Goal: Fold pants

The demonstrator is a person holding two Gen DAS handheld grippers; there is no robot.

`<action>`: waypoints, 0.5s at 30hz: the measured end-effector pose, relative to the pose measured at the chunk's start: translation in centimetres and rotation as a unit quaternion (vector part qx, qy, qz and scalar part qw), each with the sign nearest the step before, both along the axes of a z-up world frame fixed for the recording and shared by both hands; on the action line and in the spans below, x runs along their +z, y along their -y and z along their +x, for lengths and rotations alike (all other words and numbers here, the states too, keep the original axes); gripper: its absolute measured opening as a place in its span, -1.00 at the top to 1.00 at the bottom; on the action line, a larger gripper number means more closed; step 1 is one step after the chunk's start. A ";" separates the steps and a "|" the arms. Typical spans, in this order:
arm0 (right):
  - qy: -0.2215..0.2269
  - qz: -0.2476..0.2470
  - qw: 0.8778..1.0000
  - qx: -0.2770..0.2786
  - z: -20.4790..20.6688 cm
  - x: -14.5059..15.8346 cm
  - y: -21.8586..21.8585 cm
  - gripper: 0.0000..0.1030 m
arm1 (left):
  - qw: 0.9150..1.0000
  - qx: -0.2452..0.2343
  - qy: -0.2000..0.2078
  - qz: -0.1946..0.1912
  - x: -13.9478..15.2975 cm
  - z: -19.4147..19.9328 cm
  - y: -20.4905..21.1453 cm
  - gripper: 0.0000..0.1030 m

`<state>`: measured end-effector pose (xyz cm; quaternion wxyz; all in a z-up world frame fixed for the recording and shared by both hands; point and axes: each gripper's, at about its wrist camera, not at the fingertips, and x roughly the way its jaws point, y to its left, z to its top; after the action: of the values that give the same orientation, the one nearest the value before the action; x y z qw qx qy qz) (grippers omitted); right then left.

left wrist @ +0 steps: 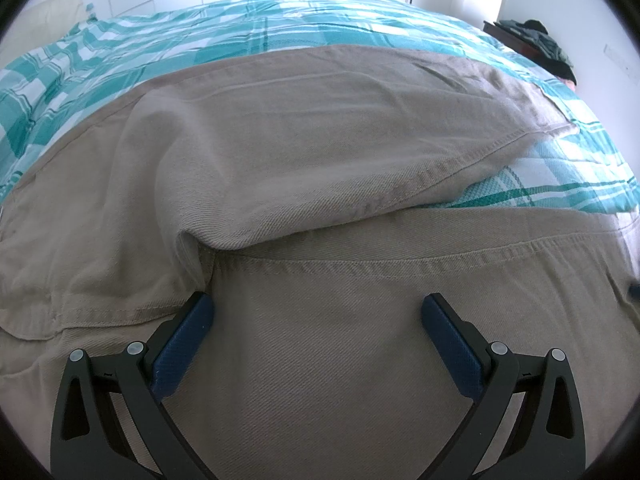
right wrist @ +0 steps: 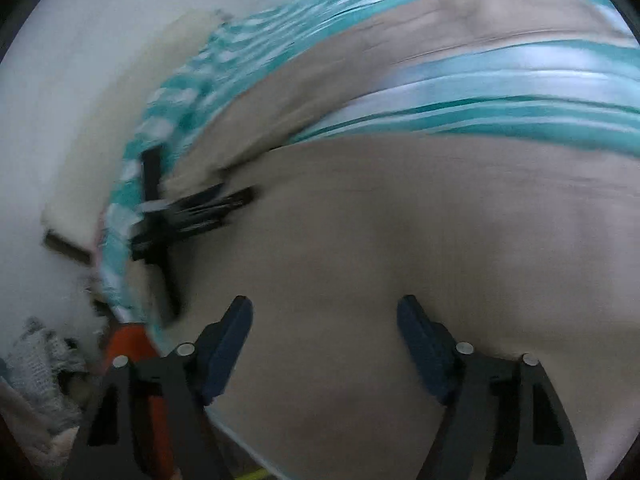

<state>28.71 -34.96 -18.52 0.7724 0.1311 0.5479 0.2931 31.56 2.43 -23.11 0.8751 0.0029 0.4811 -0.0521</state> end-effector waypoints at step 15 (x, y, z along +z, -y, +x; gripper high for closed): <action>0.037 -0.115 0.973 -0.197 -2.1 3.4 16.9 -0.80 | 1.000 0.000 0.000 0.000 0.0 0.0 0.0 -0.99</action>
<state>26.57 -51.82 -15.10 0.8446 0.1364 0.5124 0.0748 31.59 2.41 -23.12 0.8751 0.0028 0.4811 -0.0521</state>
